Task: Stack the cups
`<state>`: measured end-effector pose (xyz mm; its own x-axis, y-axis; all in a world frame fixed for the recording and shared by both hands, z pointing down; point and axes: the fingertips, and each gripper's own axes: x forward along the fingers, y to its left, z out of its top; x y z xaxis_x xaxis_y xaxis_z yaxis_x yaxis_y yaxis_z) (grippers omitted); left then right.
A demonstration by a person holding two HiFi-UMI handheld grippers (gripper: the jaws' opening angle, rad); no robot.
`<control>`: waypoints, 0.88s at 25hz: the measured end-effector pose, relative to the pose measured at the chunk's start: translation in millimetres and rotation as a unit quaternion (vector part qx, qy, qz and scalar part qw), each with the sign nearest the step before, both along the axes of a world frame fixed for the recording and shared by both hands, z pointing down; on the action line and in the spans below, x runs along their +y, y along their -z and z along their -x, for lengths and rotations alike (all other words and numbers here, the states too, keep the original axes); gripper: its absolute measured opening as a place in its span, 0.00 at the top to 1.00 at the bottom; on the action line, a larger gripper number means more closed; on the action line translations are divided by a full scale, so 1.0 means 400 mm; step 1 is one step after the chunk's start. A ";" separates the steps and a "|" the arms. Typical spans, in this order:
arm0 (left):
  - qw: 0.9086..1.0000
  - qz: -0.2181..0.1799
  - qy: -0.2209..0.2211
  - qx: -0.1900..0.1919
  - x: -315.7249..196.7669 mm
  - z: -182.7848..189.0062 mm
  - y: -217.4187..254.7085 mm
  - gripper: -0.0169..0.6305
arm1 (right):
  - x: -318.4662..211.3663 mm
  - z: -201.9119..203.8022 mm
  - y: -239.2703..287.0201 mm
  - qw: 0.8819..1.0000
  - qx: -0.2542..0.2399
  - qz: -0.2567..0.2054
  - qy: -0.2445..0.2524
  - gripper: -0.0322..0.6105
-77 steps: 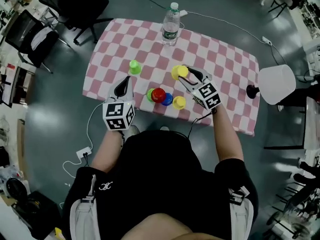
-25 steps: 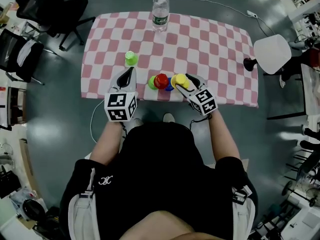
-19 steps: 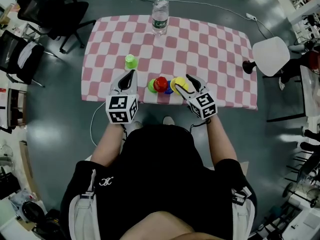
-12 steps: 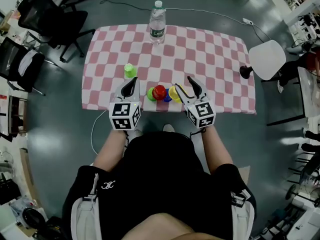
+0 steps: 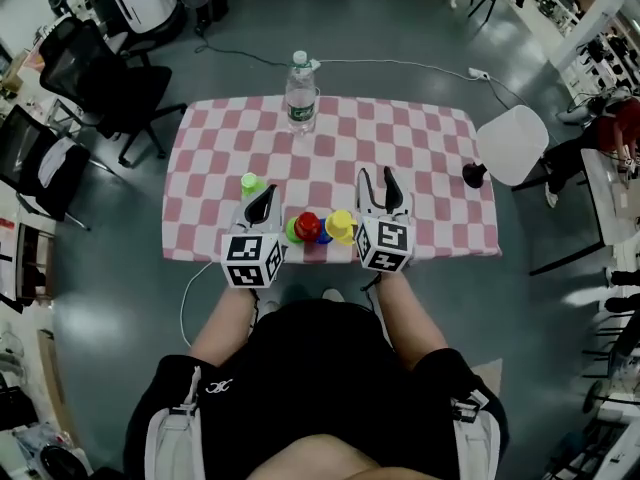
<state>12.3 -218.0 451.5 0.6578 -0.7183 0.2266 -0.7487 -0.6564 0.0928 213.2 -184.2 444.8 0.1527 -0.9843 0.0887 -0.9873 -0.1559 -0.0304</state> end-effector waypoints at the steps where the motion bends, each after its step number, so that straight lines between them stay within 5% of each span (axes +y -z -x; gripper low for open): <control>1: 1.000 -0.003 0.000 0.001 -0.003 -0.006 0.011 0.95 | -0.003 -0.007 0.012 1.000 0.000 -0.005 -0.012 0.66; 11: 1.000 -0.028 0.000 0.012 -0.021 -0.050 0.097 0.95 | -0.014 -0.005 0.104 0.997 0.017 -0.038 -0.060 0.90; 22: 0.999 -0.035 0.022 0.022 -0.038 -0.012 0.141 0.95 | -0.037 0.086 0.139 0.998 0.012 -0.056 -0.028 0.94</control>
<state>17.1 -233.2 395.2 0.6330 -0.7604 0.1454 -0.7736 -0.6284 0.0814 178.9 -198.9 389.2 0.2087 -0.9777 -0.0253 -0.9778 -0.2081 -0.0262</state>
